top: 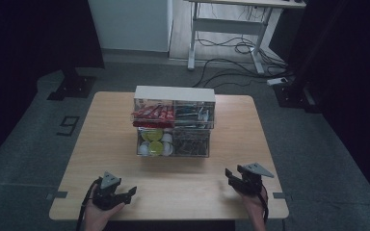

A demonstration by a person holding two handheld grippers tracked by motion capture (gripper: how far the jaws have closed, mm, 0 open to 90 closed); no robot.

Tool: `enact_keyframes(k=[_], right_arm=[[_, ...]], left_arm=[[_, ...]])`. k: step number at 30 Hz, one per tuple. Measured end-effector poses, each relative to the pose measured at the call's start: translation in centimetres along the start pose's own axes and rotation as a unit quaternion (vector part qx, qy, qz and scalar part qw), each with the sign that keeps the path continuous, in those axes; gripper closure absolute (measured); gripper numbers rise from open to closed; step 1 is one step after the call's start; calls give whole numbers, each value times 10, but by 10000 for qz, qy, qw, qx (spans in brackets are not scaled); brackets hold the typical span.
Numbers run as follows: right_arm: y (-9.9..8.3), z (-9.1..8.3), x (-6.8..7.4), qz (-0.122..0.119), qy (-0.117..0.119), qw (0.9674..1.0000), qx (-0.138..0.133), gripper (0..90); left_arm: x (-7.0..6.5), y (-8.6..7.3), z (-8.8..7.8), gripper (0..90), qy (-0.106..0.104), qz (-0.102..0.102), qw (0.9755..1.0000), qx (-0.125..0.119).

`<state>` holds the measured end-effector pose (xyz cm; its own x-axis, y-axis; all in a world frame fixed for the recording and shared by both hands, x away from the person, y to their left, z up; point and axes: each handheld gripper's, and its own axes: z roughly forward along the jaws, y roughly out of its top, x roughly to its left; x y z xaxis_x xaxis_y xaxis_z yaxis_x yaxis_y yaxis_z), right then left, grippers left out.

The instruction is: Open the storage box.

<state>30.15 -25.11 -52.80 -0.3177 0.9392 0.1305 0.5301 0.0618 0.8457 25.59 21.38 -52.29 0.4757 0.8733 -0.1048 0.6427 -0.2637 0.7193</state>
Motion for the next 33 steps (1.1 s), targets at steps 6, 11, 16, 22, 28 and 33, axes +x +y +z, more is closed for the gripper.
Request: enact_keyframes(k=[6, 11, 16, 22, 28, 33], right_arm=[[5, -10, 0, -14, 105, 9998, -163, 503], [10, -15, 3, -20, 230, 9994, -261, 544], [14, -21, 10, -53, 297, 9987, -400, 601], [20, -28, 18, -103, 453, 9973, -576, 694], [25, -33, 25, -101, 644, 9954, -709, 758], [29, -37, 35, -209, 744, 9937, -815, 807]], left_arm=[[-2, 0, 1, 285, -13, 36, 10000, 23], [-1, -1, 0, 282, 26, -8, 10000, 5], [1, -1, -1, 282, 46, -35, 10000, -3], [-1, -1, 1, 282, 32, -9, 10000, 21], [-1, -1, 1, 282, 30, -4, 10000, 33], [-1, -1, 1, 282, 39, -18, 10000, 20]])
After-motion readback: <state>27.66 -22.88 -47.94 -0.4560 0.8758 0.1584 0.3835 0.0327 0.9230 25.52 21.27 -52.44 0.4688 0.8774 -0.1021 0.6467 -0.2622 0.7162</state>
